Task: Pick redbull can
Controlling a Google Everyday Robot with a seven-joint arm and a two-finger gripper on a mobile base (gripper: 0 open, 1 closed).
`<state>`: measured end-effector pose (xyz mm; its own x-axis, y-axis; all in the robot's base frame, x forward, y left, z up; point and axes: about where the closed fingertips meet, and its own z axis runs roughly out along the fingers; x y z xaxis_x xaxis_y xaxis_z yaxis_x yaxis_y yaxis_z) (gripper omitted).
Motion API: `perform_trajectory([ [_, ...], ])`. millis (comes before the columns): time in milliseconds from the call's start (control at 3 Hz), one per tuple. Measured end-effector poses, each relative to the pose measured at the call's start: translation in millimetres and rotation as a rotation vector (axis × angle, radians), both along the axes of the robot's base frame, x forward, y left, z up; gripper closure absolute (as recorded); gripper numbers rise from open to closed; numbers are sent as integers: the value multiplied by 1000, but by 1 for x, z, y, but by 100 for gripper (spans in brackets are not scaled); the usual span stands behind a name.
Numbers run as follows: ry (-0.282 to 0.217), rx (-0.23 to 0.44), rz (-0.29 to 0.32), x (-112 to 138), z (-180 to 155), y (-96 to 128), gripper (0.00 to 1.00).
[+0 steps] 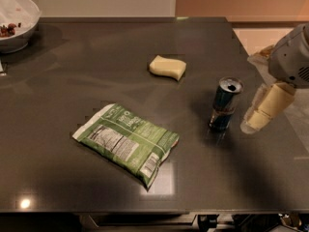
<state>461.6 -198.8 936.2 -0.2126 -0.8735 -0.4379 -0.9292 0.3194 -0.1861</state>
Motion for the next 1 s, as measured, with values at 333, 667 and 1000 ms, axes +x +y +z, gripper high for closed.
perform_trajectory([
  [333, 12, 71, 2, 9, -12, 10, 0],
  [667, 22, 125, 4, 15, -18, 18, 0],
  [1000, 28, 165, 9, 16, -21, 23, 0],
])
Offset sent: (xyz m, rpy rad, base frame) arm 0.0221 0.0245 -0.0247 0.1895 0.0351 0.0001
